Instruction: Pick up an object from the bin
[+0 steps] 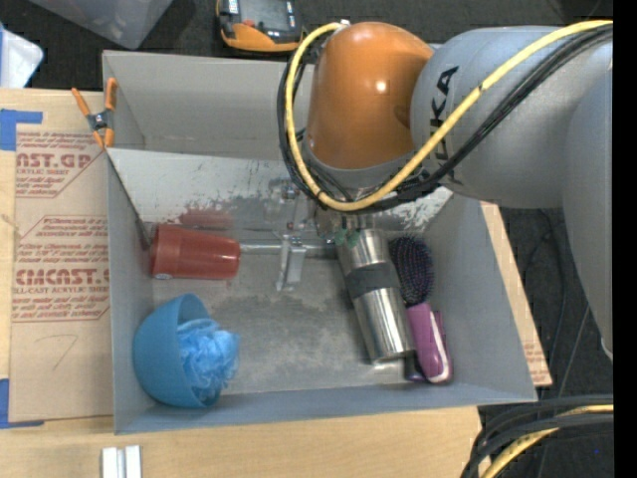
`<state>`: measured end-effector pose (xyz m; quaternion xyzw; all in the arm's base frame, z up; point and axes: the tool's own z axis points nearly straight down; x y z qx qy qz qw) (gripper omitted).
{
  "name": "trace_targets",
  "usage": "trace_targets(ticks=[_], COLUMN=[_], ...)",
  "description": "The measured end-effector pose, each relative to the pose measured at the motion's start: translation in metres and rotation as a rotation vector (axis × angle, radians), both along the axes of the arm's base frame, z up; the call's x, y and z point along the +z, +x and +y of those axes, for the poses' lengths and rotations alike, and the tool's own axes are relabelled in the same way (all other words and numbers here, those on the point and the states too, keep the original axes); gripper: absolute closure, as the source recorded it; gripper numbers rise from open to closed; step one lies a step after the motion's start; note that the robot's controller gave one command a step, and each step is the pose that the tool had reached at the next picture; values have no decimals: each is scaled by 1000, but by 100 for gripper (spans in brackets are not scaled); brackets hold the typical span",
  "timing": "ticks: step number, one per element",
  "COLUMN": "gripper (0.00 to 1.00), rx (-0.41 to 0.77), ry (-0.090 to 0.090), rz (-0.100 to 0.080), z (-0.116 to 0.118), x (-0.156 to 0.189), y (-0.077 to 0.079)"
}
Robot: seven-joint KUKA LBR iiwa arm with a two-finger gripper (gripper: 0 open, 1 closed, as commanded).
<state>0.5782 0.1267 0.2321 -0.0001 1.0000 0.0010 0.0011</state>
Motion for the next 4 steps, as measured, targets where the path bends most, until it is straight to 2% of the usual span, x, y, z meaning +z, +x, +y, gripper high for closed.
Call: trace_targets(ticks=[1,2,3,4], gripper=[0,0,0,0], rx=[0,-48,-30,-54], ry=[0,0,4,3], rz=[0,8,-10,-7], z=[0,-13,12,-21], x=[0,-69,-95,-39], y=[0,-35,-4,-24])
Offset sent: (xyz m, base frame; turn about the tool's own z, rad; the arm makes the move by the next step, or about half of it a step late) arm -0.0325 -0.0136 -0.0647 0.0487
